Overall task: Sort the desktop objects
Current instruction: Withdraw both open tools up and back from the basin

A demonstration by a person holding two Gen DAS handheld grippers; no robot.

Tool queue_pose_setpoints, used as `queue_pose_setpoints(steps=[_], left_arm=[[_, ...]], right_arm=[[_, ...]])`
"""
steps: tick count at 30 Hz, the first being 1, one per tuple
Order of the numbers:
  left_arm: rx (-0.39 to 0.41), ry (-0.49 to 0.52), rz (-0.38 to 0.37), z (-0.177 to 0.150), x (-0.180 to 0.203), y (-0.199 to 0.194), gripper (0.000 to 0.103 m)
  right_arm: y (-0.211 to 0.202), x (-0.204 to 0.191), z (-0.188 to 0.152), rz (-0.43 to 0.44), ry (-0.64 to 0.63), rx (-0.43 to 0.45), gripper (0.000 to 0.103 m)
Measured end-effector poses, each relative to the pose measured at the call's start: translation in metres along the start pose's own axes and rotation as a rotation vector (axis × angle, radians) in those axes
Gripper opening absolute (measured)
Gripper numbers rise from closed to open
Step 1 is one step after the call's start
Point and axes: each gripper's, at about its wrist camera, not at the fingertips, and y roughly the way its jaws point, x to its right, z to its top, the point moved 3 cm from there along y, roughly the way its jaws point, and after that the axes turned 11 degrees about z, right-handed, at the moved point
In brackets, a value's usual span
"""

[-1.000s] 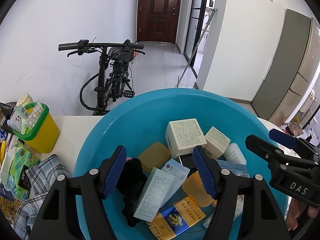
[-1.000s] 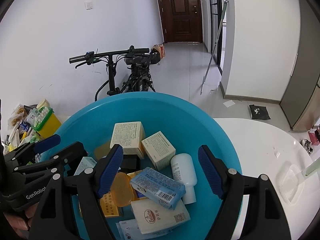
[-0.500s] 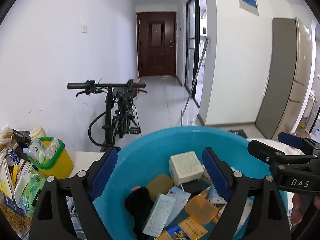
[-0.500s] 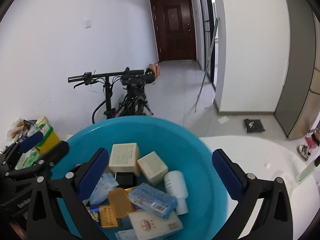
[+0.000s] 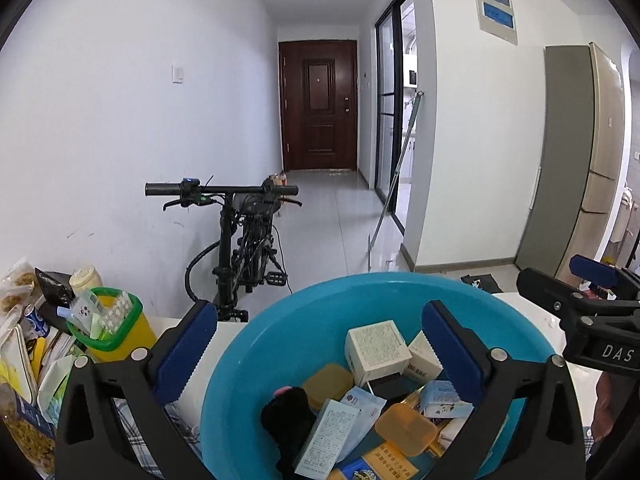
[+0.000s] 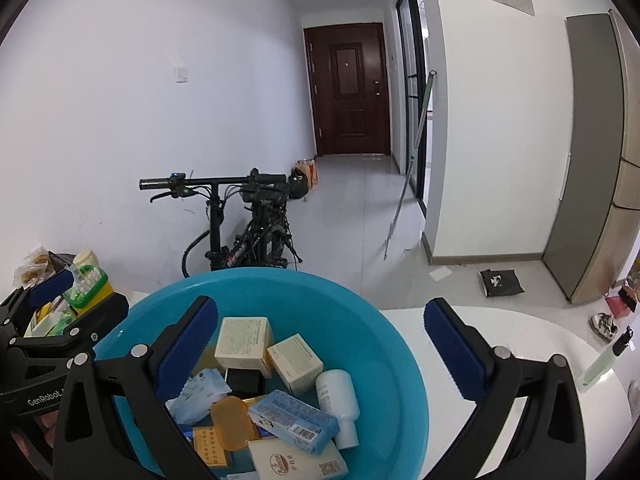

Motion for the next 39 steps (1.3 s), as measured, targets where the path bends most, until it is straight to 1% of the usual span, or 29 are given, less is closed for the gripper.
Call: queue_pose_setpoints(steps=[5,10,17,21,25,29,33,36,39], left_arm=[[0.029,-0.053,-0.010,0.005,-0.011,-0.008,0.103],[0.047,-0.078,-0.009,0.010,-0.017,-0.015,0.103],[0.075,-0.093,-0.006,0.012,-0.020,-0.024,0.103],[0.097,-0.080,-0.005,0.012,-0.017,-0.028,0.103],[0.122,-0.055,0.009,0.014,-0.013,-0.034,0.103],[0.147,-0.073,0.000,0.013,-0.016,-0.042,0.103],[0.126,-0.068,-0.021,0.010,-0.016,-0.048,0.103],[0.130,-0.063,-0.011,0.009,-0.017,-0.059,0.103],[0.135,-0.058,-0.010,0.007,-0.018,-0.074,0.103]], right_arm=[[-0.007,-0.003,0.004,-0.004,-0.014,0.043,0.103],[-0.012,-0.006,0.007,-0.012,-0.020,0.057,0.103],[-0.019,-0.010,0.009,-0.012,-0.028,0.075,0.103],[-0.021,-0.011,0.009,-0.004,-0.034,0.089,0.103],[-0.027,-0.014,0.010,-0.006,-0.058,0.116,0.103],[-0.036,-0.020,0.011,-0.001,-0.071,0.152,0.103],[-0.042,-0.026,0.006,0.002,-0.091,0.138,0.103],[-0.048,-0.032,0.004,-0.014,-0.111,0.124,0.103],[-0.060,-0.038,0.001,-0.001,-0.111,0.123,0.103]])
